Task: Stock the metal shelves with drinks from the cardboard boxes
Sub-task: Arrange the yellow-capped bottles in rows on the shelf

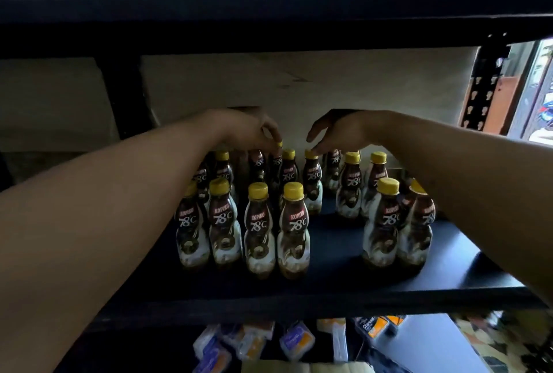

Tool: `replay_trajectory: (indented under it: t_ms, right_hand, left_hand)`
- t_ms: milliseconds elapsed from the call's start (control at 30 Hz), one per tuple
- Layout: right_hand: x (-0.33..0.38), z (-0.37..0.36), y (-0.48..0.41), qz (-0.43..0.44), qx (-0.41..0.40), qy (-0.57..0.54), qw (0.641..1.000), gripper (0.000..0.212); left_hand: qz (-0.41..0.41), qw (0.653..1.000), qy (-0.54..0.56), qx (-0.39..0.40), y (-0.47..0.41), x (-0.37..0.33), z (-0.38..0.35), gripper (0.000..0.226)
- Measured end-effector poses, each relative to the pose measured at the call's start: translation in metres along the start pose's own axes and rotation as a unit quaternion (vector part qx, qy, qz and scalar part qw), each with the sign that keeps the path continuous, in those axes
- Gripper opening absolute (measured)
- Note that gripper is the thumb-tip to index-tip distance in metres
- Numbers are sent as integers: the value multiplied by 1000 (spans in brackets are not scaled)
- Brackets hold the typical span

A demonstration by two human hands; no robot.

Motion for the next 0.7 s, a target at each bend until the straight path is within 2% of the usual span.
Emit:
replay_trajectory:
  t_ms: [167,267,367,467,533,700]
  right_hand:
    - [-19,-4,-37,-20,14,30,999,50]
    - [-31,-5,-57,-23,10,43,999,53]
    - [-37,-8,-70,-17,18,47,999,53]
    - [-41,-16,-79,-5,31,37,999,39]
    - [-43,-20,-82,0,34,2,999,35]
    - [-41,-22,-81,3,39,-27,999,43]
  left_hand:
    - [-13,1000,-1,17,-49,12,-10,57]
    - [-23,999,-33,9,-76,16,-16,65]
    - [-17,999,-42,18,-97,22,-23,54]
    - [-38,998,-55,9,-107,26,-31,37]
    - [-43,999,-24,-5,-109,27,-35,30]
    - [-29,999,24,-7,-108,31,-35,32]
Point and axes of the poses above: each hand's wrist, its own y-axis away from the middle knuckle, its own z-axis out of the back of the hand, x = y × z, the point moved 3 cm from there along -y, towards the middle knuckle, and after that the axes turned 5 degrees about x, right-handed, at the moved point
